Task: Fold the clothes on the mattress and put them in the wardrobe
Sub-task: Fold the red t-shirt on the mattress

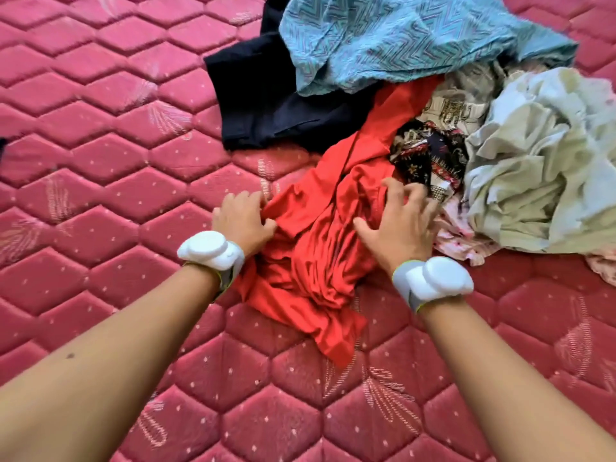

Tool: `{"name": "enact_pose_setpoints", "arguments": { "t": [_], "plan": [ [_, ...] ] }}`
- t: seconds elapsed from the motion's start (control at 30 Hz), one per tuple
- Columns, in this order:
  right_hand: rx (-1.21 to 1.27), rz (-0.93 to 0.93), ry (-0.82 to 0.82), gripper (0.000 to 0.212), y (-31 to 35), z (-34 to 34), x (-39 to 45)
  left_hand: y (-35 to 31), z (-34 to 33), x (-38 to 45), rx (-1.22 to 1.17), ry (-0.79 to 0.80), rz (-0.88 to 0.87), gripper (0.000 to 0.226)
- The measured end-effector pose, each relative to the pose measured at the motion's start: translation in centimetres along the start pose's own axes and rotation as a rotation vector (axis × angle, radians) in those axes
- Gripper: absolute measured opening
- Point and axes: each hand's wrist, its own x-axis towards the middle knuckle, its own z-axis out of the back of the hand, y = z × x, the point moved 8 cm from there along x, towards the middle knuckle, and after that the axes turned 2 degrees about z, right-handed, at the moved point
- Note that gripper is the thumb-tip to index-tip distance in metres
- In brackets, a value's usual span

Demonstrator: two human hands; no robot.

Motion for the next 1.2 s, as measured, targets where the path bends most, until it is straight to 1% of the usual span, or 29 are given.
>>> {"name": "enact_pose_setpoints", "arguments": {
  "t": [0.03,0.07,0.1,0.13,0.2,0.23,0.27,0.33,0.4,0.43,0.47,0.5,0.53,0.57,0.6,0.63,0.67,0.7,0.73,0.77,0.8,0.87,0.93,0.97,1.0,1.07,1.13,1.17,1.2],
  "plan": [
    [-0.044,-0.095,0.100,0.076,-1.0,-0.7,-0.1,0.5,0.1,-0.5,-0.100,-0.020,-0.002,0.030],
    [-0.035,-0.169,0.201,0.082,-2.2,-2.2,-0.2,1.2,0.4,-0.9,-0.223,-0.059,0.025,0.026],
    [0.024,-0.205,0.276,0.078,-2.8,-3.4,-0.6,2.4,0.9,-1.4,-0.343,-0.112,0.085,0.025],
    [0.143,-0.215,0.319,0.067,-2.9,-4.1,-0.9,3.9,1.5,-2.1,-0.443,-0.167,0.180,0.025],
    [0.573,-0.220,0.379,0.048,-1.3,-4.7,-2.7,8.3,3.0,-4.3,-0.583,-0.309,0.389,0.027],
    [0.785,-0.229,0.444,0.041,0.1,-5.0,-4.1,10.7,3.9,-5.7,-0.605,-0.389,0.479,0.028],
    [0.949,-0.226,0.522,0.037,0.8,-5.3,-5.2,12.7,4.6,-6.8,-0.599,-0.462,0.563,0.029],
    [1.124,-0.249,0.769,0.044,3.1,-6.4,-8.9,17.3,6.5,-10.3,-0.548,-0.599,0.689,0.032],
    [0.949,-0.291,1.039,0.052,3.8,-7.6,-12.7,21.1,7.9,-13.5,-0.494,-0.707,0.803,0.030],
    [0.837,-0.297,1.105,0.049,3.8,-8.0,-14.2,22.8,8.2,-15.1,-0.456,-0.727,0.857,0.028],
    [0.767,-0.297,1.103,0.040,3.9,-8.3,-14.9,24.0,8.4,-16.4,-0.384,-0.724,0.893,0.028],
    [0.721,-0.288,1.032,0.031,4.0,-8.5,-15.2,24.7,8.4,-17.3,-0.296,-0.680,0.914,0.032],
    [0.663,-0.250,0.902,0.026,3.9,-8.6,-15.0,25.0,8.0,-18.0,-0.208,-0.613,0.909,0.038],
    [0.586,-0.185,0.730,0.025,4.0,-8.4,-14.5,24.8,7.6,-18.3,-0.162,-0.550,0.859,0.045],
    [0.504,-0.105,0.507,0.029,4.6,-7.6,-14.4,24.3,7.1,-18.3,-0.160,-0.505,0.743,0.049],
    [0.419,-0.027,0.305,0.033,4.9,-6.2,-14.0,22.0,6.5,-17.2,-0.189,-0.465,0.557,0.051],
    [0.369,0.044,0.180,0.035,6.0,-5.3,-14.6,19.6,6.1,-16.4,-0.235,-0.413,0.346,0.054],
    [0.358,0.097,0.137,0.036,7.4,-4.8,-15.6,17.0,5.9,-15.8,-0.291,-0.339,0.135,0.057],
    [0.373,0.146,0.169,0.035,9.2,-4.5,-16.6,14.3,5.8,-15.7,-0.342,-0.250,-0.058,0.062],
    [0.398,0.220,0.243,0.033,11.0,-4.4,-17.5,11.4,5.5,-15.7,-0.373,-0.150,-0.227,0.069],
    [0.394,0.336,0.323,0.033,12.8,-4.5,-18.4,8.6,5.4,-15.9,-0.364,-0.054,-0.372,0.078],
    [0.276,0.555,0.461,0.034,15.5,-4.6,-20.4,4.3,5.2,-17.4,-0.186,0.126,-0.607,0.088],
    [0.198,0.633,0.534,0.032,16.4,-3.6,-20.5,3.0,4.5,-18.2,0.035,0.291,-0.701,0.079],
    [0.226,0.621,0.564,0.025,16.4,-2.9,-20.3,3.5,4.5,-18.2,0.129,0.324,-0.703,0.071],
    [0.259,0.588,0.602,0.016,16.1,-2.0,-20.1,4.2,5.0,-18.1,0.198,0.307,-0.696,0.064],
    [0.251,0.499,0.670,0.022,14.7,-1.1,-19.4,5.9,7.1,-17.6,0.236,0.172,-0.683,0.056],
    [0.155,0.437,0.718,0.025,12.7,-0.8,-18.8,8.1,9.4,-16.8,0.247,-0.011,-0.635,0.050],
    [0.155,0.408,0.706,0.026,12.1,-0.4,-18.3,9.3,10.3,-16.4,0.250,-0.078,-0.603,0.047],
    [0.266,0.379,0.644,0.031,11.7,0.4,-18.0,10.3,10.9,-16.4,0.246,-0.119,-0.586,0.044]
  ]
}}
